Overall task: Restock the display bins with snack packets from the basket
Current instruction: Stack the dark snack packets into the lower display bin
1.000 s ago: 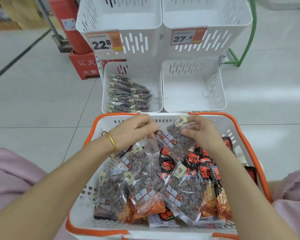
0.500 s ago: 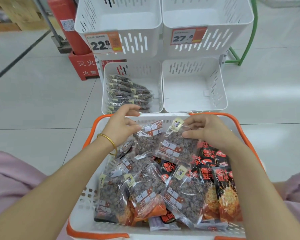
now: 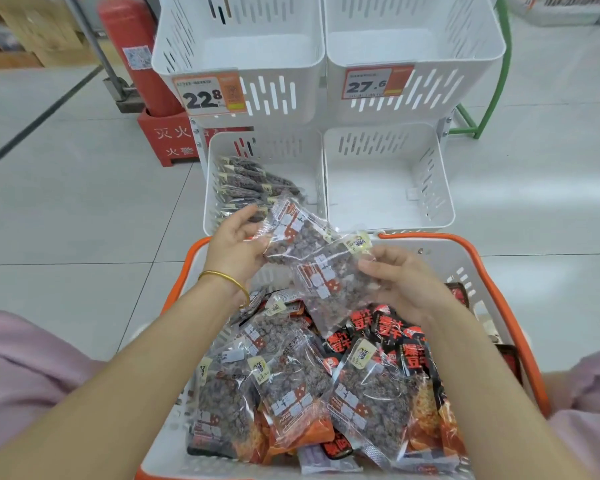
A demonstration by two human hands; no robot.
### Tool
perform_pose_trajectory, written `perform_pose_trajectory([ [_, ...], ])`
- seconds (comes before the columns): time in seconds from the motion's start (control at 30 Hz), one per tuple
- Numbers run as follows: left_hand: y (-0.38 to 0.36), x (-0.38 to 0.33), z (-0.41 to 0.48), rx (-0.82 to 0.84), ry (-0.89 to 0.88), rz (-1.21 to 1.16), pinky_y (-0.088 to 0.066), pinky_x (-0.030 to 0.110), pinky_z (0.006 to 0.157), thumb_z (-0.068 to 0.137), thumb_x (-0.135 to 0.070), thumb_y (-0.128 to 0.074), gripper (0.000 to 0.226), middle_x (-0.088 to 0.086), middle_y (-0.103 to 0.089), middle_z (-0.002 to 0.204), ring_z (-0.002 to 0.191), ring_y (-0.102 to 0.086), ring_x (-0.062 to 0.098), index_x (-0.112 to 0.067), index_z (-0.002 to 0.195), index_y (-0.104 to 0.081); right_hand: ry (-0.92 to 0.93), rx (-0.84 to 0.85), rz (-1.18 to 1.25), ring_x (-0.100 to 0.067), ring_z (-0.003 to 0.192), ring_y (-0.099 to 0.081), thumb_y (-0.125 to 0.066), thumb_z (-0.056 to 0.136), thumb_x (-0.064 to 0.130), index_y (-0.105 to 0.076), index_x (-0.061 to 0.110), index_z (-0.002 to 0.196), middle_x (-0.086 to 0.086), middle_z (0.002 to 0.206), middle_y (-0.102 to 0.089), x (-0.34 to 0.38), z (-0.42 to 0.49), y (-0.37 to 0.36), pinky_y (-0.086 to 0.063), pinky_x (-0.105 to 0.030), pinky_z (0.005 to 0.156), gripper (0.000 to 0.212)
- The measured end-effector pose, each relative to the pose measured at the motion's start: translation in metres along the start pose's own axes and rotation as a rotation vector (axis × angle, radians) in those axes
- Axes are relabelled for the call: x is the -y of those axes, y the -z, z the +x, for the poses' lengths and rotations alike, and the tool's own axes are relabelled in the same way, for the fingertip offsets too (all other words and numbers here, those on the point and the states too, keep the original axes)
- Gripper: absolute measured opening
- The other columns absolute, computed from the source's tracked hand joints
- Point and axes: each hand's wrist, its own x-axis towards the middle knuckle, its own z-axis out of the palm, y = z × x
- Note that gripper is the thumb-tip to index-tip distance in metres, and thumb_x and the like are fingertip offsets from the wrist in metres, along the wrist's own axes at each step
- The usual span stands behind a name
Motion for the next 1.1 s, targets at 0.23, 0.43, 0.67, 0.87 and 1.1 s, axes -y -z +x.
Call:
perform_pose_trajectory([
  [0.23, -0.007, 0.004, -0.01, 0.06, 0.132, -0.348, -0.053, 0.019, 0.053, 0.089, 0.018, -0.039, 0.058, 0.002, -0.054, 0.093, 0.063, -0.059, 0.008, -0.02, 0.132, -0.047, -0.106, 0.08, 0.505, -0.035, 0.116, -0.057, -0.065, 0.079, 0.01, -0.053, 0.015, 0.08, -0.012, 0.12, -0.063, -0.025, 0.005, -0.032, -0.052, -0.056, 0.086, 0.012],
  [0.43, -0.008, -0.002, -0.015, 0.178, 0.277, -0.289, -0.056, 0.033, 0.074, 0.094, -0.024, -0.053, 0.028, 0.005, -0.056, 0.11, 0.096, -0.055, 0.019, -0.014, 0.12, -0.053, 0.013, -0.011, 0.408, -0.025, 0.093, -0.062, -0.066, 0.074, 0.011, -0.054, 0.015, 0.083, -0.008, 0.093, -0.066, -0.023, 0.007, -0.023, -0.058, -0.045, 0.072, 0.015],
  [0.67, -0.015, 0.008, -0.024, 0.306, 0.024, 0.455, -0.037, 0.033, 0.103, 0.067, -0.035, -0.081, 0.104, -0.004, -0.029, 0.13, 0.121, -0.036, 0.014, -0.029, 0.143, -0.011, 0.21, -0.196, -0.072, -0.025, 0.079, -0.061, -0.06, 0.09, 0.012, -0.05, 0.011, 0.097, -0.013, 0.096, -0.06, -0.017, 0.009, -0.035, -0.052, -0.048, 0.07, 0.012],
  [0.87, -0.009, 0.02, -0.009, 0.218, -0.001, 0.363, -0.041, 0.036, 0.101, 0.072, -0.024, -0.079, 0.087, 0.003, -0.034, 0.137, 0.12, -0.04, 0.015, -0.027, 0.136, -0.02, 0.32, -0.249, -0.154, -0.028, 0.098, -0.061, -0.059, 0.092, 0.019, -0.049, 0.024, 0.092, -0.003, 0.099, -0.056, -0.021, 0.017, -0.05, -0.055, -0.047, 0.081, 0.011],
  [1.1, -0.006, 0.027, 0.024, 0.218, -0.042, 0.14, -0.042, 0.043, 0.102, 0.055, -0.046, -0.087, 0.081, 0.001, -0.047, 0.133, 0.127, -0.044, 0.019, -0.04, 0.121, -0.041, 0.226, -0.193, -0.142, -0.032, 0.11, -0.059, -0.075, 0.076, 0.039, -0.042, 0.045, 0.111, -0.011, 0.126, -0.054, -0.004, 0.04, -0.047, -0.051, -0.057, 0.087, 0.049],
])
